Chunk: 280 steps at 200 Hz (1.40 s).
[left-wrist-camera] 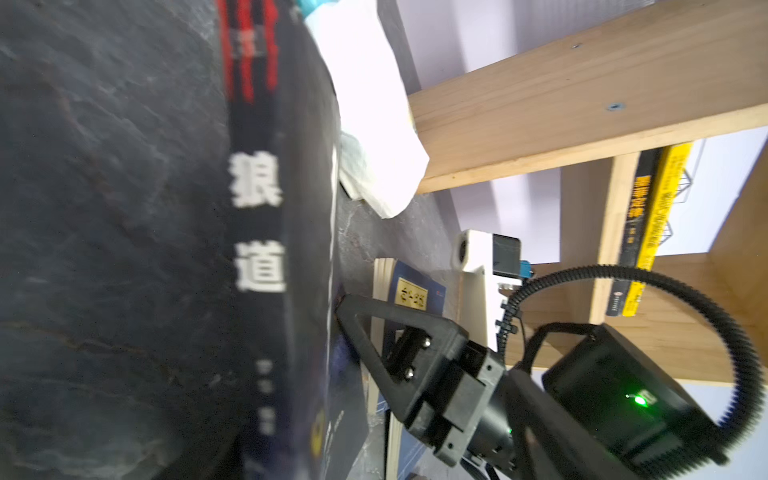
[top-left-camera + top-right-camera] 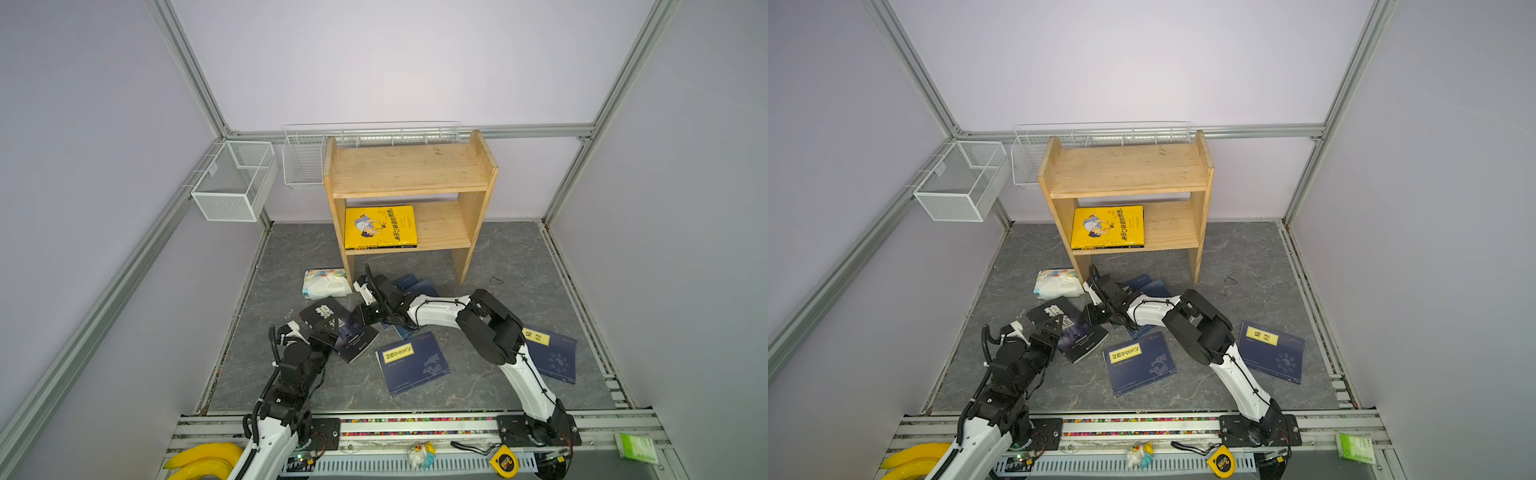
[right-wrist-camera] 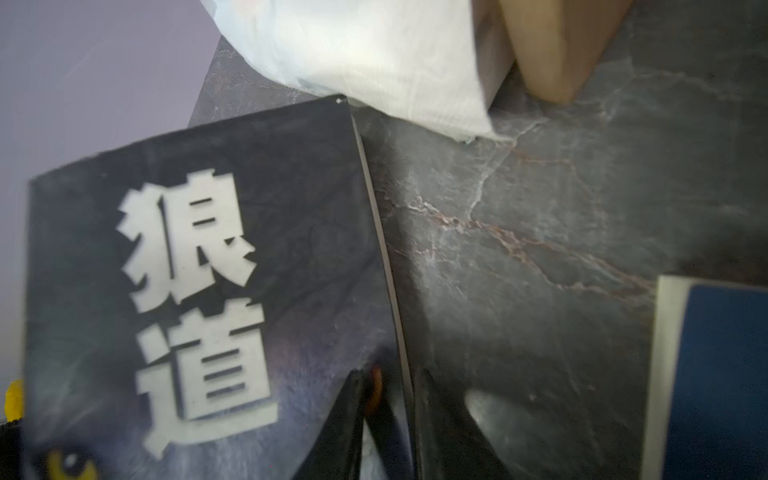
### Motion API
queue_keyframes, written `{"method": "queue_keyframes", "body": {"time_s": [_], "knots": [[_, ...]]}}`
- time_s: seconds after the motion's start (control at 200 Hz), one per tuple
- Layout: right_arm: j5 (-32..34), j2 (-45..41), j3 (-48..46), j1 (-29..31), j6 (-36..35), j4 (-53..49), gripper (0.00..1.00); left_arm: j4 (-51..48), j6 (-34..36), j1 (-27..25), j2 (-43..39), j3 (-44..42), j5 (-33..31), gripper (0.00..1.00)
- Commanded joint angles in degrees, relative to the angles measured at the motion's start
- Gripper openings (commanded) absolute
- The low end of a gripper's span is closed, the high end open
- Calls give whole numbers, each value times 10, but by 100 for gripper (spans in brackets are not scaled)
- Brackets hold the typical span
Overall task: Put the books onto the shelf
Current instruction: 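Grip the wolf book's edges with both grippers and lift it upright, then carry the upright wolf book with both grippers to the bottom shelf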
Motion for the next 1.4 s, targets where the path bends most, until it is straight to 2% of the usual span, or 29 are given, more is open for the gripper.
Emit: {"method": "queue_keyframes", "body": {"time_s": [0.0,0.21,0.37,0.515,0.63,0.775,0.91,1.03,1.15,1.225,1.28,1.395], "knots": [[-25,41,-20,17,2,-79,24,-5,-26,-4,-19,24,36,69],[-26,24,-22,9,1,-76,24,-85,-24,-4,1,34,65,44],[-32,1,-23,-1,3,-72,25,-98,-21,-4,36,45,67,17],[-48,-57,-49,-18,7,-39,34,-155,18,-4,50,111,73,0],[-76,-128,-60,-37,-3,-25,56,-219,84,-4,53,203,93,0],[-70,-230,-62,-50,-50,-64,66,-297,176,-4,67,322,149,0],[-19,-336,-76,-71,-90,-111,76,-349,248,-4,123,423,228,0],[36,-430,-117,-97,-88,-129,83,-323,273,-4,168,470,312,0],[70,-520,-168,-127,-64,-138,90,-236,248,-5,197,497,363,0],[90,-573,-200,-143,-49,-145,95,-197,235,-7,219,518,363,0],[109,-609,-223,-153,-32,-152,100,-174,228,-14,230,530,328,0],[116,-676,-269,-175,13,-152,89,-85,193,-52,257,527,233,0]]}}
